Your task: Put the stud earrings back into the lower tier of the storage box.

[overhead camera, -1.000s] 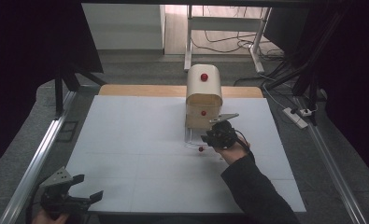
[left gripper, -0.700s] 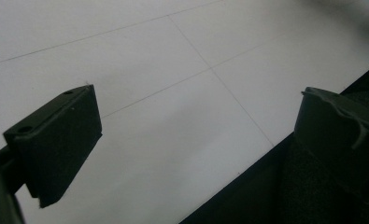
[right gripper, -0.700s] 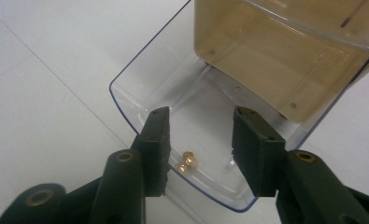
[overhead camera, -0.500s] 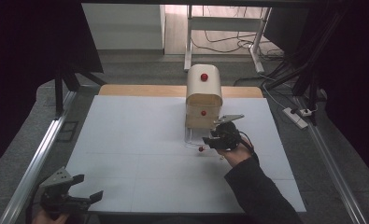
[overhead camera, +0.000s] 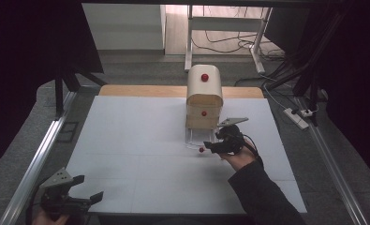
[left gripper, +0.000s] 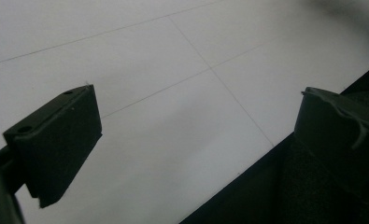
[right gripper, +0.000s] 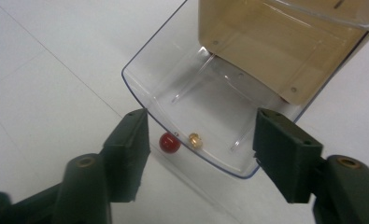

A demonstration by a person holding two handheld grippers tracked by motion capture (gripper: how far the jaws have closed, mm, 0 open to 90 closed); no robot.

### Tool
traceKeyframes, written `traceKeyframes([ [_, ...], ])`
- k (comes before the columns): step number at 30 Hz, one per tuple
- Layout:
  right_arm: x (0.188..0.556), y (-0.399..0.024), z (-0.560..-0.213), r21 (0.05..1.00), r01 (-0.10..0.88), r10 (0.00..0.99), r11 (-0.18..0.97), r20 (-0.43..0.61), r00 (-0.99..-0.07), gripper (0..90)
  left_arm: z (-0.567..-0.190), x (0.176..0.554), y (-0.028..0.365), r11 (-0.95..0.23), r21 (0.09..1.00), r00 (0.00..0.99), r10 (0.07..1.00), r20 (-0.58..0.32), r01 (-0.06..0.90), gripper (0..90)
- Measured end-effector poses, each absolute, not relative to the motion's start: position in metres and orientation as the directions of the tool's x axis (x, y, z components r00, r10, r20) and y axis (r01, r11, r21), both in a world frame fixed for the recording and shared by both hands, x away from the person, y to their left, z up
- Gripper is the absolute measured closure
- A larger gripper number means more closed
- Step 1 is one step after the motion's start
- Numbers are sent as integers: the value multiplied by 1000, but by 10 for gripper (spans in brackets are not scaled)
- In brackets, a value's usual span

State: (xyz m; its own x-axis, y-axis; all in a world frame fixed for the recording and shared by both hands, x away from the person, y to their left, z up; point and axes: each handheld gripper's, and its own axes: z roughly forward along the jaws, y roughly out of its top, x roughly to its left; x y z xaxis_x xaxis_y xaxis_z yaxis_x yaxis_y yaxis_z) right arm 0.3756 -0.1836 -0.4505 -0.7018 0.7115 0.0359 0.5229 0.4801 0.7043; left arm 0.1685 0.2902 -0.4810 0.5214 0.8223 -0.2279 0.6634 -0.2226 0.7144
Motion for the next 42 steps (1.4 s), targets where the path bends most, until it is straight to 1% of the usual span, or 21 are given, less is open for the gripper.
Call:
traceKeyframes([
  [2,375,-185,-451,704,520,709,483,33,-704,318,-481,169,290,-224,714,522,822,-227,663,11],
  [4,373,-185,-450,700,525,711,485,35,-703,313,-481,168,290,-224,714,522,822,-227,663,11],
  [10,369,-190,-449,706,523,720,476,28,-694,261,-481,169,290,-224,714,522,822,-228,663,11],
  [17,362,-196,-448,714,520,722,469,29,-691,233,-481,168,290,-223,714,522,822,-228,663,11],
  [28,354,-204,-450,701,528,722,480,26,-691,160,-481,168,290,-224,715,523,822,-227,662,11],
  [32,354,-208,-453,690,543,726,478,37,-687,102,-481,168,290,-224,715,523,822,-227,662,11],
  [42,359,-215,-471,642,576,740,505,22,-673,0,-481,168,290,-225,716,524,821,-226,661,11],
])
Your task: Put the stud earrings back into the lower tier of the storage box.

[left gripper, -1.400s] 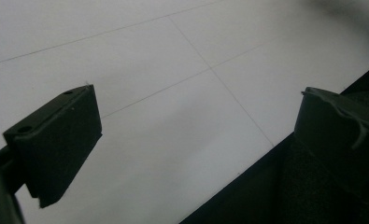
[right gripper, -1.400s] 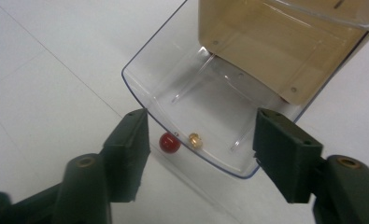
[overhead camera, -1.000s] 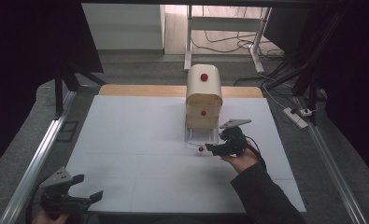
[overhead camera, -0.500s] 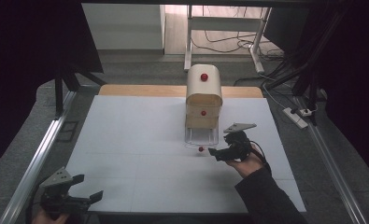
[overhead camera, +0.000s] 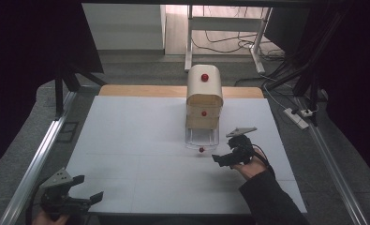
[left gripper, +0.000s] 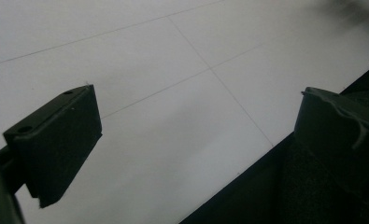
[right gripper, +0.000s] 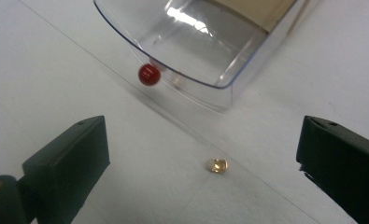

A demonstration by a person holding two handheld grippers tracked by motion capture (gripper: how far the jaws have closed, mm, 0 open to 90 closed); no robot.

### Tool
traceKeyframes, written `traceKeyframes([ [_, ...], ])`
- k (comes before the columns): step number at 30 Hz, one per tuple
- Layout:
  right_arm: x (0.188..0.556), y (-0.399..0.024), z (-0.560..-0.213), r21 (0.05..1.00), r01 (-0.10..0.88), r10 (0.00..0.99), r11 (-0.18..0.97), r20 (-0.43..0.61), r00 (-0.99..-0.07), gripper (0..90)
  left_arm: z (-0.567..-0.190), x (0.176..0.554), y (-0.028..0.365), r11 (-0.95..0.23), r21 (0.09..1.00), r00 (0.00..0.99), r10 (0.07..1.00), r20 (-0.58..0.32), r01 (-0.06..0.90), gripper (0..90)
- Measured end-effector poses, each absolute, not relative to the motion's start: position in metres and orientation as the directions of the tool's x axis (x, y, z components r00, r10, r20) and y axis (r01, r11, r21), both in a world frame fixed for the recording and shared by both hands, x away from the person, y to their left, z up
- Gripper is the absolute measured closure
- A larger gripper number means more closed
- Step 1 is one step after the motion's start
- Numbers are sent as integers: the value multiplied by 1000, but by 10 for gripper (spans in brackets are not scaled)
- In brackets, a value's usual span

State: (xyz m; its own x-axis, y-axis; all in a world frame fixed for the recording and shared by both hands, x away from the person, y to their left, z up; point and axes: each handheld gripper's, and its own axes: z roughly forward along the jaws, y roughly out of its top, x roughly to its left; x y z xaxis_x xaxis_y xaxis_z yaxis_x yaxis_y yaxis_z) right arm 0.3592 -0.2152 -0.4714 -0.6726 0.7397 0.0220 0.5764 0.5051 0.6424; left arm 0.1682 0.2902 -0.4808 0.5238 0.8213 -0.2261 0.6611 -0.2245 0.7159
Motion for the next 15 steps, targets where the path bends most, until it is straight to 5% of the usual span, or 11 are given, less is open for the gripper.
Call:
traceKeyframes([
  [15,369,-221,-502,576,606,742,548,0,-670,0,-481,168,290,-226,717,526,820,-226,660,11],
])
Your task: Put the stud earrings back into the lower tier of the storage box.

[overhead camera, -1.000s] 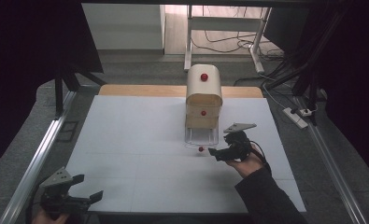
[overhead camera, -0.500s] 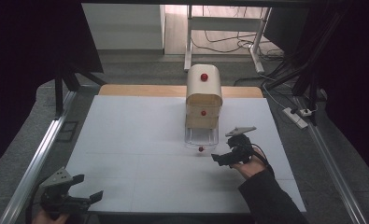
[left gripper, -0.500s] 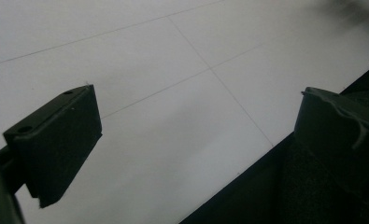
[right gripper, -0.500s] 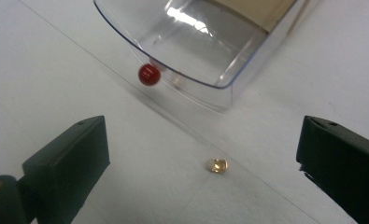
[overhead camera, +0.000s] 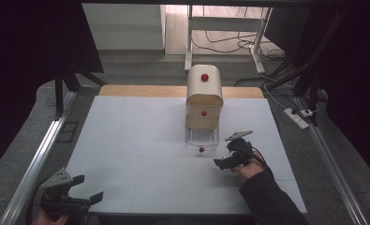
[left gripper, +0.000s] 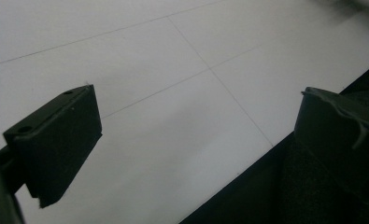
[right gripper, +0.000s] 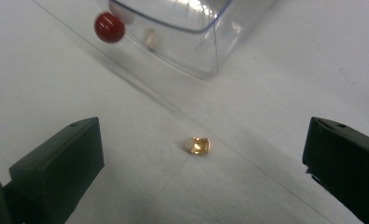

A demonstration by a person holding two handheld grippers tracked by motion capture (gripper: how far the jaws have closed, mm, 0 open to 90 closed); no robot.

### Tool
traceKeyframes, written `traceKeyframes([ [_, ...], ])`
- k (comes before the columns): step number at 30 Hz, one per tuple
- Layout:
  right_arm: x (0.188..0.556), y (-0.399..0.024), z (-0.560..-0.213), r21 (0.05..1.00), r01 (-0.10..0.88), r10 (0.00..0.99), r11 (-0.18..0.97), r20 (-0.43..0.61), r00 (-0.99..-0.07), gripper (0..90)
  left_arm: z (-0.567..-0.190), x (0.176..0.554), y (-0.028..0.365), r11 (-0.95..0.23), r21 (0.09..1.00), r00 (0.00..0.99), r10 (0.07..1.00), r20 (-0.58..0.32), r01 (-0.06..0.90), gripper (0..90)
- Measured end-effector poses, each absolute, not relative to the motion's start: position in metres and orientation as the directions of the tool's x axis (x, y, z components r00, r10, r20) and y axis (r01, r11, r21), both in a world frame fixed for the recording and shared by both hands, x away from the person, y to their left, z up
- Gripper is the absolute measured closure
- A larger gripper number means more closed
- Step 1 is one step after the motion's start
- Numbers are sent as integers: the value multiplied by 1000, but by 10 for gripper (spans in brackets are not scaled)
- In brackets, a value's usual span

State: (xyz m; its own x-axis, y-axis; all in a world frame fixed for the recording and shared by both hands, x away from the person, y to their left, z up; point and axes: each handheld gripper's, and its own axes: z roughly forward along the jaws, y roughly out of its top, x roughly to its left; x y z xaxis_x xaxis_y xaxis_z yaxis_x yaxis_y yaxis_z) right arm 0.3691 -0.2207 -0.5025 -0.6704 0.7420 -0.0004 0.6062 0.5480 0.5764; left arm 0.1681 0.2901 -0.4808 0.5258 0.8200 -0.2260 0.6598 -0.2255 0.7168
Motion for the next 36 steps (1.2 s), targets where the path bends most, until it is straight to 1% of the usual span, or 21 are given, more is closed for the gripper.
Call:
traceKeyframes([
  [10,373,-216,-519,525,612,730,592,-28,-682,0,-481,168,290,-226,716,527,819,-228,660,11],
  [14,373,-214,-520,517,611,730,600,-41,-682,3,-481,168,290,-227,716,527,819,-226,660,11],
  [16,373,-215,-518,518,608,728,602,-41,-685,77,-481,168,290,-227,716,527,819,-227,660,11],
  [20,373,-220,-511,527,607,732,595,-44,-680,322,-481,168,290,-228,715,527,819,-226,661,11],
  [22,373,-219,-509,524,601,723,604,-43,-689,406,-481,168,290,-228,715,527,820,-225,661,11],
  [25,373,-217,-507,516,598,716,613,-42,-697,558,-481,168,290,-228,715,527,820,-226,661,11],
  [27,372,-215,-507,513,588,703,626,-45,-709,613,-481,168,290,-228,715,526,820,-226,661,11],
  [32,373,-213,-505,499,597,706,628,-43,-707,741,-481,168,290,-228,714,526,820,-225,661,11],
  [33,372,-213,-505,499,598,706,627,-39,-707,759,-481,168,290,-228,715,526,820,-225,661,11],
  [36,373,-213,-505,495,601,707,628,-39,-707,763,-481,168,290,-228,715,526,820,-226,662,11],
])
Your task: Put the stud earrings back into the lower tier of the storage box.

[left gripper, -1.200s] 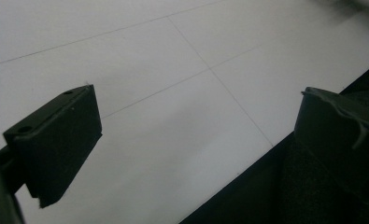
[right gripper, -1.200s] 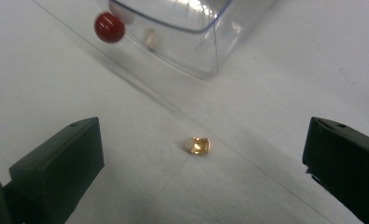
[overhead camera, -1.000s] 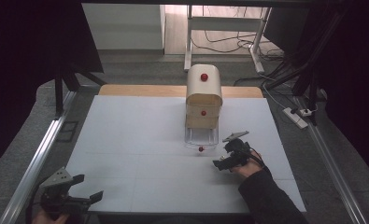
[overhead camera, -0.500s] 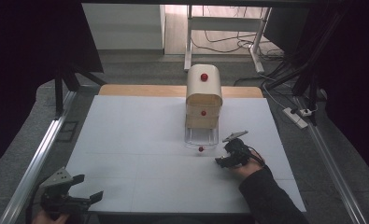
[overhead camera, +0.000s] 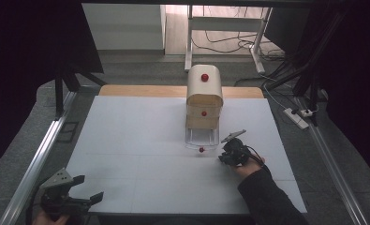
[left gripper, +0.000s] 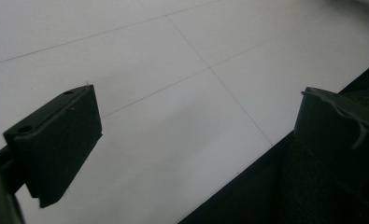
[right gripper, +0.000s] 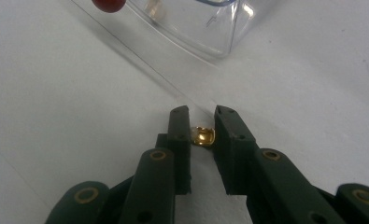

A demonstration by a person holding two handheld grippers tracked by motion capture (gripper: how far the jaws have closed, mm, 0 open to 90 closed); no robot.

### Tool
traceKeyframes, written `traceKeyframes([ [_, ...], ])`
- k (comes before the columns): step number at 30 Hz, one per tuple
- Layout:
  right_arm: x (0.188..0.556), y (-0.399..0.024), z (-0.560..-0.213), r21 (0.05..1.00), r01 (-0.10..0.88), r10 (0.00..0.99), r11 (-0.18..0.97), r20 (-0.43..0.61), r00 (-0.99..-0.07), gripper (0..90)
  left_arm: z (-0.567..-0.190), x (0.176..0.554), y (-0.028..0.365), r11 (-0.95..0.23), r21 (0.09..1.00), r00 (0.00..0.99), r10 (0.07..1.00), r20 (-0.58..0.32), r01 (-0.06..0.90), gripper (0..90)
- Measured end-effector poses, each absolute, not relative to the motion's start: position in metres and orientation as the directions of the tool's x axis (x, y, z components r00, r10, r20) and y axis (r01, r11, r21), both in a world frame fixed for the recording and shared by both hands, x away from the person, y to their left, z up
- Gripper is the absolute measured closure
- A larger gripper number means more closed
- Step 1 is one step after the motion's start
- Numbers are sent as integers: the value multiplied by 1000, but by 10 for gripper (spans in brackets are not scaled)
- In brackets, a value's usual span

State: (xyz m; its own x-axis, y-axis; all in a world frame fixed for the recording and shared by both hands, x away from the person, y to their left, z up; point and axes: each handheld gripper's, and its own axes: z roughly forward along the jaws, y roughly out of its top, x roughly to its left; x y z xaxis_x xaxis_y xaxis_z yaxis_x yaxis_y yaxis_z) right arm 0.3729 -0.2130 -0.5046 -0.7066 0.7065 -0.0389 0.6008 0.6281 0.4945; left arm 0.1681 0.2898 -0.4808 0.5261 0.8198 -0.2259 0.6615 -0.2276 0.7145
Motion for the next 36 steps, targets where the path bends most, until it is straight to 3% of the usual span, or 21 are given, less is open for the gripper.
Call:
traceKeyframes([
  [36,362,-225,-468,650,540,715,535,-8,-699,765,-481,168,290,-230,715,527,820,-224,661,11],
])
